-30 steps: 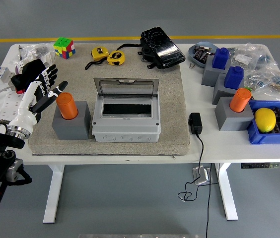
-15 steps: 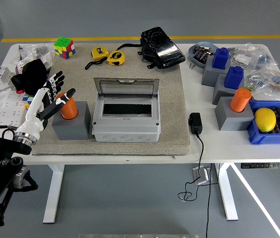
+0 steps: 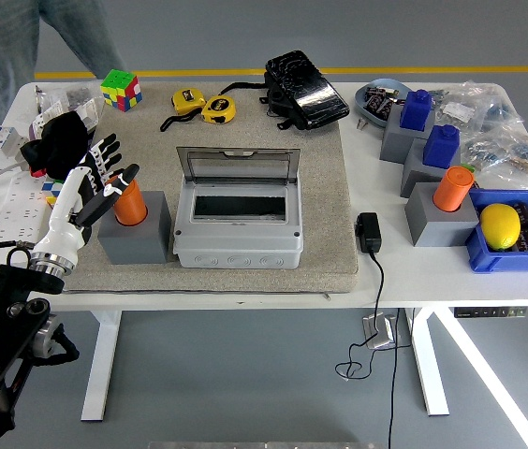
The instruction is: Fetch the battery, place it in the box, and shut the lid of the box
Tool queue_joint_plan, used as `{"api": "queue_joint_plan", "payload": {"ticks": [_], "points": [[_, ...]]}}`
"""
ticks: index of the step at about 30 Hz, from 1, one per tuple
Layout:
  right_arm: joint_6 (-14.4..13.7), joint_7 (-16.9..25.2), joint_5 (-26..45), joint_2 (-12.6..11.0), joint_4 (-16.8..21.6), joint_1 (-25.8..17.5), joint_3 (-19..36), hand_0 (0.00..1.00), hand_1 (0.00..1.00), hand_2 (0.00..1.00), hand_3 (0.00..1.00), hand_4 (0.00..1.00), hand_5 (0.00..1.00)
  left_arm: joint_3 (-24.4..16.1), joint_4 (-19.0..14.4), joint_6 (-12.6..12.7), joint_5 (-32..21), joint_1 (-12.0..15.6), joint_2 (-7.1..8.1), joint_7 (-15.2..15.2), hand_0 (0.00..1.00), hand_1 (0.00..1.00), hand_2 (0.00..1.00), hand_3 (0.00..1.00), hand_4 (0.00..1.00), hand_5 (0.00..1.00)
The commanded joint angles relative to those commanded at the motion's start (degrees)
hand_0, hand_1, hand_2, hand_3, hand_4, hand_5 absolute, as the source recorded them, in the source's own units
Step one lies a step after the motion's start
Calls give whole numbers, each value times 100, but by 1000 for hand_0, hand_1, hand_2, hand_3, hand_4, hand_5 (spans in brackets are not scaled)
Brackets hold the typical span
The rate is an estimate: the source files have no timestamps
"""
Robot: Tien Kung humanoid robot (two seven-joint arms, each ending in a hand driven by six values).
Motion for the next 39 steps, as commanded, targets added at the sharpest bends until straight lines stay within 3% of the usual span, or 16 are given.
{"api": "queue_joint_plan", "payload": {"ticks": [8,9,14,15,38,39], "points": [[-2,0,10,0,0,24,2,851,836,799,819,998,998,83,41,85,9,-26,-67,-40,806,906,922,935,998,614],[-1,0,13,0,0,23,0,851,836,799,818,998,998,88,52,94,14,-29,-76,-45,805,899,915,934,998,552],[-2,5,26,1,0,28,-2,851,836,799,818,998,998,127,90,171,43,-21,-112,-68,805,899,915,934,998,552],[-3,7,29,3,0,31,-3,852,836,799,818,998,998,138,98,190,49,-19,-122,-71,783,891,899,924,998,443],[-4,13,39,12,0,48,11,852,836,798,819,998,998,271,253,390,147,-48,-214,-114,758,879,890,910,998,393],[-5,12,37,11,0,49,15,852,836,798,817,998,998,273,264,399,159,-51,-216,-114,776,882,870,876,998,390]]}}
